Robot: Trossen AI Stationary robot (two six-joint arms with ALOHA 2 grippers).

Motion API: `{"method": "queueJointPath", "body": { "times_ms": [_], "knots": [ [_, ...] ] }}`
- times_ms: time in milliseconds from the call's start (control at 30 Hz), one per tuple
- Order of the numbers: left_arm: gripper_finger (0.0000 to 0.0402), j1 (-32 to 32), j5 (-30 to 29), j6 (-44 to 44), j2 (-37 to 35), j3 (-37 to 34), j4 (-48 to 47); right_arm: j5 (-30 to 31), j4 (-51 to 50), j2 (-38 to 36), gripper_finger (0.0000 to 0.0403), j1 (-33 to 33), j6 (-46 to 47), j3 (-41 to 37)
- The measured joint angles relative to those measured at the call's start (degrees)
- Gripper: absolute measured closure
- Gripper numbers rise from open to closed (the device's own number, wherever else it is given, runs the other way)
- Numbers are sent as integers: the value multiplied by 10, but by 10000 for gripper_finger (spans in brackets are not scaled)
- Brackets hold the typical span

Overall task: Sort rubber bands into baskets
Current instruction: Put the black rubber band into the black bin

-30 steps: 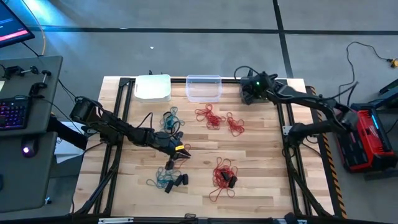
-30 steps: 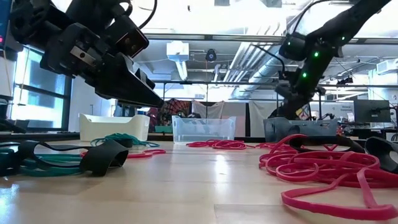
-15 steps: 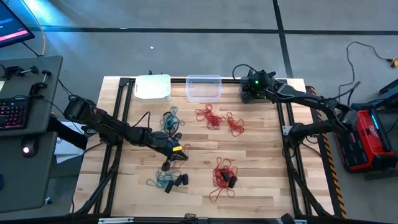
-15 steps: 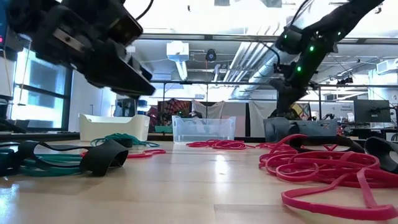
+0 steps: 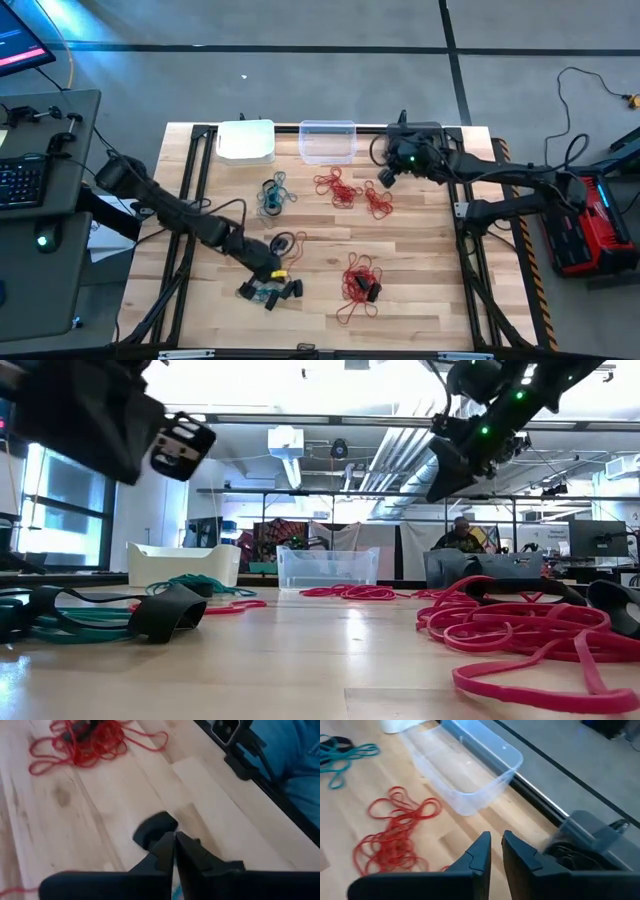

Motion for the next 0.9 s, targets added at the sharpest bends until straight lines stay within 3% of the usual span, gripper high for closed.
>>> {"method": "queueJointPath", "body": {
  "times_ms": [233,533,900],
  "knots": [
    [333,-49,-44,-67,0,0,-16,21,0,0,378,30,1,0],
    [252,-73,-98,-69,57,0,17,22,1,0,382,30,-11,0],
    [236,-78,-95,-33,147,56,-11,23,13,0,382,30,-33,0]
  ]
}}
